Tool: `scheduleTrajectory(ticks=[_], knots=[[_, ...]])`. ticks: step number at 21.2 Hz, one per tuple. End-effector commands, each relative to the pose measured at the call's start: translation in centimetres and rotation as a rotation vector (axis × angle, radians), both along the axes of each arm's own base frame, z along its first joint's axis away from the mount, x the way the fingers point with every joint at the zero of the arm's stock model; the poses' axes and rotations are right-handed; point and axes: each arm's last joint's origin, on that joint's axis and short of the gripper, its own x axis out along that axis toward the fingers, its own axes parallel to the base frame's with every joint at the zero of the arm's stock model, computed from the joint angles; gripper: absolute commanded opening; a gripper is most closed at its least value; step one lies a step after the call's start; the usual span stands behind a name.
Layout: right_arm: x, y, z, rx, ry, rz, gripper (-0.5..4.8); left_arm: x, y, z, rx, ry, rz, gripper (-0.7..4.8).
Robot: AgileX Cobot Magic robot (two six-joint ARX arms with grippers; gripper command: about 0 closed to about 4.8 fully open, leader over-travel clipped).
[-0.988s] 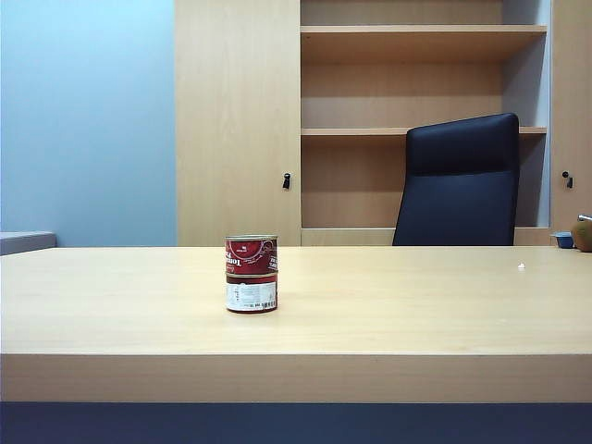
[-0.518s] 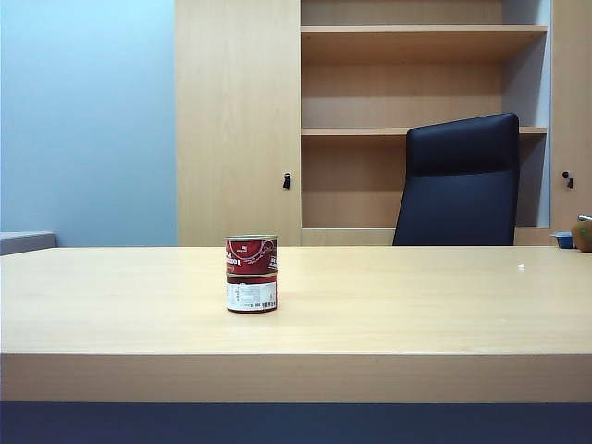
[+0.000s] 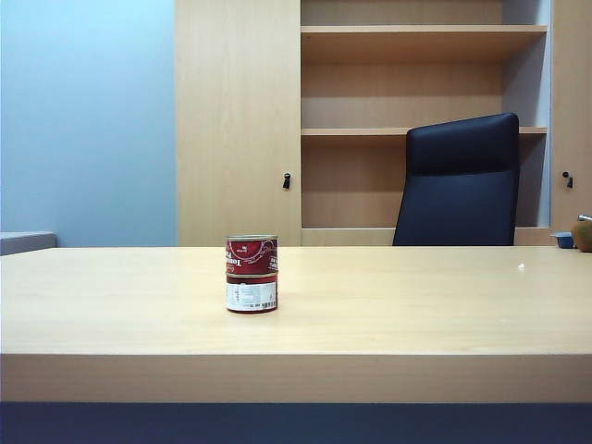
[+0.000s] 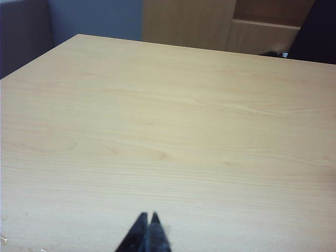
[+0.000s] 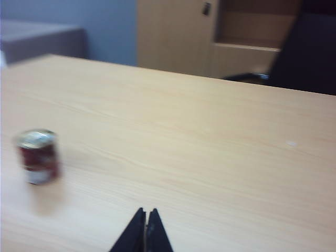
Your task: Stack a can of tomatoes on the right onto the can of tomatoes on the left.
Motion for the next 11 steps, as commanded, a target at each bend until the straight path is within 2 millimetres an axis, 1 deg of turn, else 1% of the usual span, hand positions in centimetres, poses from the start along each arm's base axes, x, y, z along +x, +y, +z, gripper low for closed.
scheduleTrajectory(ticks=[1,2,3,4,6,7,11], knots=[[1.1,-0.8,-1.6,-0.002,-0.045,-0.169,0.26,0.0,0.0,0.1,0.001,-0.007,0.003,-0.02],[1.5,-1.1,-2.1,0.004,-0.058,-0.193,0.26,0.0,0.0,0.1,0.001,-0.007,0.003,-0.02],[2.1,-1.7,-3.4,0.014,-0.098,-0.214,0.26,0.0,0.0,0.1,0.001,-0.007,0.003,-0.01],[2.3,-1.9,-3.8,0.015,-0.095,-0.214,0.26,0.0,0.0,0.1,0.001,-0.007,0.003,-0.02],[2.4,-2.7,-4.0,0.002,-0.069,-0.233,0.26,0.0,0.0,0.1,0.001,-0.007,0.003,-0.02],[2.4,-3.2,-4.0,0.001,-0.072,-0.277,0.26,0.0,0.0,0.1,0.001,-0.007,0.003,-0.01],[2.4,-3.6,-4.6,-0.01,-0.008,-0.321,0.26,0.0,0.0,0.1,0.0,-0.006,0.003,-0.02]])
